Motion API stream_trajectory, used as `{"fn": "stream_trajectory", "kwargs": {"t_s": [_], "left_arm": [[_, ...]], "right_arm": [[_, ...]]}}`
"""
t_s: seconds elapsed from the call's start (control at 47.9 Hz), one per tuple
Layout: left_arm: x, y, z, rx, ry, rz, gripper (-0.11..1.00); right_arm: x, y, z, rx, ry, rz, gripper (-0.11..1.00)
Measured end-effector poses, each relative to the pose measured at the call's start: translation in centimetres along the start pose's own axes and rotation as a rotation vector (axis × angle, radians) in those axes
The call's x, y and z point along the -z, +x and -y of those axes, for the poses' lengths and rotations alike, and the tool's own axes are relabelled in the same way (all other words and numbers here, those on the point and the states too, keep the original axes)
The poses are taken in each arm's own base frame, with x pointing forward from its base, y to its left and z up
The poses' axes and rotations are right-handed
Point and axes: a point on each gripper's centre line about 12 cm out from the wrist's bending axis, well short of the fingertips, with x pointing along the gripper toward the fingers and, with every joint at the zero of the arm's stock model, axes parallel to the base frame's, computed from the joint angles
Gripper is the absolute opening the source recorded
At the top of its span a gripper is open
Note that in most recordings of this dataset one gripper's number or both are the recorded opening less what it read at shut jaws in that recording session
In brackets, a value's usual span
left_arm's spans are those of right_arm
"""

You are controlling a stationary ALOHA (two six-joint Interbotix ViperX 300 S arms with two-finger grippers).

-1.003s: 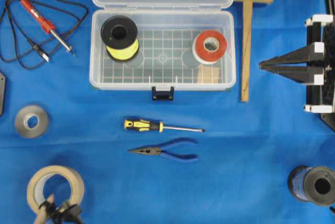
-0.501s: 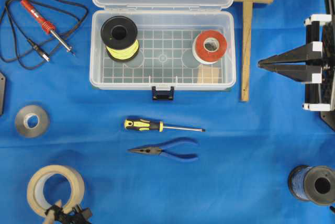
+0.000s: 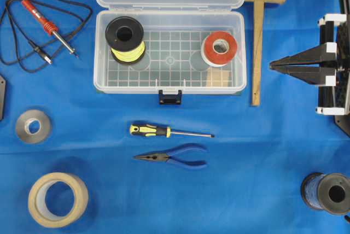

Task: Close the tool box with the left arm.
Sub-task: 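Swing the clear lid over the box with the left gripper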

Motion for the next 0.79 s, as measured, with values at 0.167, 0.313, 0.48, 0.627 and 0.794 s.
{"fn": "stream_trajectory", "kwargs": {"t_s": [0.167,0.313,0.48,0.627,0.794], "left_arm": [[-1.0,-2.5,2.3,0.037,0.038,0.024,0.93],[-0.8,-4.1,4.0,0.065,0.037,0.031,0.93],[-0.3,-5.7,6.4,0.11,0.005,0.038,0.93],[0.3,-7.3,9.7,0.17,0.04,0.042,0.93],[2.2,-8.4,14.7,0.279,0.108,-0.025,0.92]], "right_arm": [[0.1,0.0,0.0,0.0,0.0,-0.005,0.0],[0.1,0.0,0.0,0.0,0.0,-0.005,0.0],[0.0,0.0,0.0,0.0,-0.003,-0.003,0.0],[0.1,0.0,0.0,0.0,-0.003,-0.005,0.0],[0.1,0.0,0.0,0.0,-0.003,-0.005,0.0]]}}
